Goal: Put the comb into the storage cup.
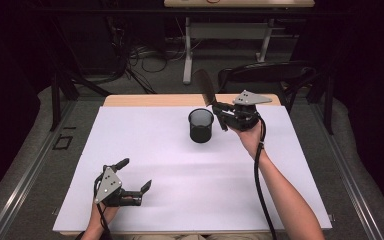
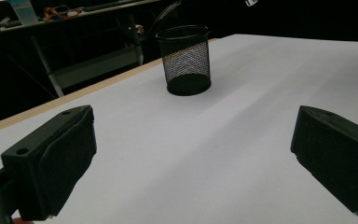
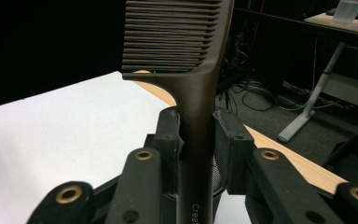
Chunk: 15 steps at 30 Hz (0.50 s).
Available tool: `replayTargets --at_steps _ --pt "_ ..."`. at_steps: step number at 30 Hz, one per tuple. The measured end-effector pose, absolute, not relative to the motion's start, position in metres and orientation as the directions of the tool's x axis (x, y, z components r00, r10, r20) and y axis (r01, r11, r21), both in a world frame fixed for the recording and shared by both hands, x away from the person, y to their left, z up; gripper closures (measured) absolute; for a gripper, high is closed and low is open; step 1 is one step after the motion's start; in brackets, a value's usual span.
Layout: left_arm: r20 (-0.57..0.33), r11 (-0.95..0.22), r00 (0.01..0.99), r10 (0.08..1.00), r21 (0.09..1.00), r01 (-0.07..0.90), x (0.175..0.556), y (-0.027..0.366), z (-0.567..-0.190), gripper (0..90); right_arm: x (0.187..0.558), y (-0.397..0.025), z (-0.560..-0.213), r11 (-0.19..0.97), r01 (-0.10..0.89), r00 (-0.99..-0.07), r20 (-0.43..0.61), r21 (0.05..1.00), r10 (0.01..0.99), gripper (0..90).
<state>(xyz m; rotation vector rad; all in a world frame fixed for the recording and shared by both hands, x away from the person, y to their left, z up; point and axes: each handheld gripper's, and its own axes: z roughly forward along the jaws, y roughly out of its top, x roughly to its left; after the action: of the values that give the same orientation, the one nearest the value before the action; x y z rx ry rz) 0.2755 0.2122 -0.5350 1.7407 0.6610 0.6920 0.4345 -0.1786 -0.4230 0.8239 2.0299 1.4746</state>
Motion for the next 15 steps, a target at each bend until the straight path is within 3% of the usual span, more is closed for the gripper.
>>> replayTargets --at_steps 15 --pt "0.124 -0.246 0.671 0.731 0.965 0.091 0.2755 0.2130 -0.5348 0.1 0.4437 -0.1733 -0.4200 0.208 0.169 -0.688 -0.037 0.963 0.725 73.0"
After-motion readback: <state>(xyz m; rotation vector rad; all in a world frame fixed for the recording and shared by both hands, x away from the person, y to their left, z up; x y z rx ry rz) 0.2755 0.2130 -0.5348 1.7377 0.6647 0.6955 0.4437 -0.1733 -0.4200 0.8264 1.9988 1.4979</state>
